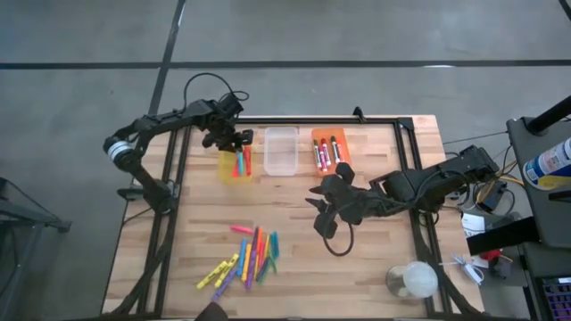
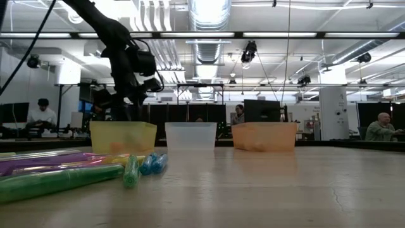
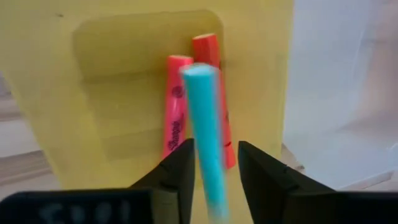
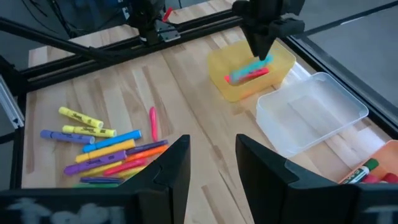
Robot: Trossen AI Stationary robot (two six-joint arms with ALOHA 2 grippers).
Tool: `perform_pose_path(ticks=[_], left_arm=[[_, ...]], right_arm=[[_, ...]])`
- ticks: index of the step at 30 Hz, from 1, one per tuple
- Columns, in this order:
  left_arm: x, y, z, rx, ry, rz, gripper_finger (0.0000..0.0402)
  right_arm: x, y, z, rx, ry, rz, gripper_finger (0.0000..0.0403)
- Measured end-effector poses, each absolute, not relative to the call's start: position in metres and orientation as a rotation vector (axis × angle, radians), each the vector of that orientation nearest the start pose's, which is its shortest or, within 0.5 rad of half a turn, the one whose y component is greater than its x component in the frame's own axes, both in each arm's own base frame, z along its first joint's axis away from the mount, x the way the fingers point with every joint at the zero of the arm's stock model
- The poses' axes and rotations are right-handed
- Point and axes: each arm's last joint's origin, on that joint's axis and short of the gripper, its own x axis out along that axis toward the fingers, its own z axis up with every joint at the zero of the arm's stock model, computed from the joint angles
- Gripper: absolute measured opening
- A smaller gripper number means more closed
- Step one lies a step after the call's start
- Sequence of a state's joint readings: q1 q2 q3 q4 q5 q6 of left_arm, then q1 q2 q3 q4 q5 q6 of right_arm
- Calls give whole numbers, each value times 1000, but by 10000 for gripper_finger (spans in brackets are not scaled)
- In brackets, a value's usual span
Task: Pick & Place Markers
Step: Put the light blue highlighter pen into the yellow bin, then put the left light yellow highlighter pen into the yellow bin
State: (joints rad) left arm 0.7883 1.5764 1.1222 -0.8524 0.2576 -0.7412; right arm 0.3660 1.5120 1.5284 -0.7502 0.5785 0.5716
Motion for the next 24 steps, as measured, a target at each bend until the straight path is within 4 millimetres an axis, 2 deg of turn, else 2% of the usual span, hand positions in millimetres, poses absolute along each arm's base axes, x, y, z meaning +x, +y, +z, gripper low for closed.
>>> perform_pose_path(ticks=[7,11,14,17,24], left_arm=[[209,198,233,-1260,962,864,152],[203,177,254,-1198,972,819,153],[200,147,271,-1122,992,792,153],[199,107,286,-1042,987,770,154],[189,13,303,-1060,956,640,154]], right_arm=[[302,98,369,215,570,-379,121],[301,98,369,215,570,-379,121],[301,98,369,216,570,-379,121],[301,98,369,216,569,-379,121],[302,98,369,218,568,-382,121]])
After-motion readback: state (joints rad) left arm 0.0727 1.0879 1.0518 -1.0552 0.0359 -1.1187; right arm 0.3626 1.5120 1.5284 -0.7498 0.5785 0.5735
